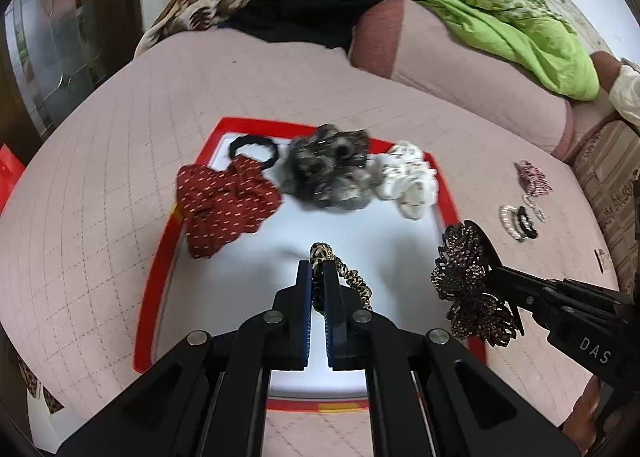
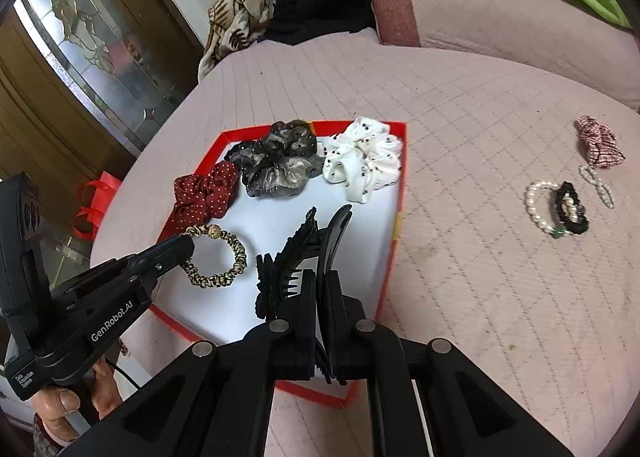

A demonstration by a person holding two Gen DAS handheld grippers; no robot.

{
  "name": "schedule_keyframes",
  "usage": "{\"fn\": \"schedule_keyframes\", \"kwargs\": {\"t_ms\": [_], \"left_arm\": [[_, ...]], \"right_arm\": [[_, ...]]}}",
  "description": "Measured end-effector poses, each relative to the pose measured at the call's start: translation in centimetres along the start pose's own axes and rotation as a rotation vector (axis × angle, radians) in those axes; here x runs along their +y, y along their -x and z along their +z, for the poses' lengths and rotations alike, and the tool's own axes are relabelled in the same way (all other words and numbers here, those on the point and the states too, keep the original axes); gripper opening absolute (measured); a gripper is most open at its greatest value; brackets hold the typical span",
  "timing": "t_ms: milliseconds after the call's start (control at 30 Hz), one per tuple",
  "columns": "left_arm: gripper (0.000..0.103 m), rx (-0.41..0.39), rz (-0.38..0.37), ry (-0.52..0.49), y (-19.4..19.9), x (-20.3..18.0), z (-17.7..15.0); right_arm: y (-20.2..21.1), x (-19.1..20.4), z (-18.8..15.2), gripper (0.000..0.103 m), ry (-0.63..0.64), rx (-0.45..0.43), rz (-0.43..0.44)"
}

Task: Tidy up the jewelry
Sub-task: 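Carry the leopard scrunchie and claw clip over the red box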

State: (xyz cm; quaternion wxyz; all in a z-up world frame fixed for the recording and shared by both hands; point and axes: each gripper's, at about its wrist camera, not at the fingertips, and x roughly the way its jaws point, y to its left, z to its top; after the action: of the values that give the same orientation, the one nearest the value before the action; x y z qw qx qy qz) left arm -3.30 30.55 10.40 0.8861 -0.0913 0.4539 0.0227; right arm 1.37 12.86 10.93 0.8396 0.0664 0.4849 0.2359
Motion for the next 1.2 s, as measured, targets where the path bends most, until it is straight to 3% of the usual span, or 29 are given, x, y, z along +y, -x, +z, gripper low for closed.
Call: {"fn": "schedule_keyframes", "kwargs": {"t_ms": [500, 1200], "left_arm": [[0.005, 0.036, 0.037, 0.056, -2.0, 4.9, -0.3], [0.009, 0.079, 0.101, 0.12, -3.8, 6.9, -0.1]], "right_arm": [[-4.3, 2.8, 0.0, 0.005, 0.001, 0.033, -0.009], [-5.8, 2.9, 0.3, 0.007, -0.024, 0.047, 0.028]]}}
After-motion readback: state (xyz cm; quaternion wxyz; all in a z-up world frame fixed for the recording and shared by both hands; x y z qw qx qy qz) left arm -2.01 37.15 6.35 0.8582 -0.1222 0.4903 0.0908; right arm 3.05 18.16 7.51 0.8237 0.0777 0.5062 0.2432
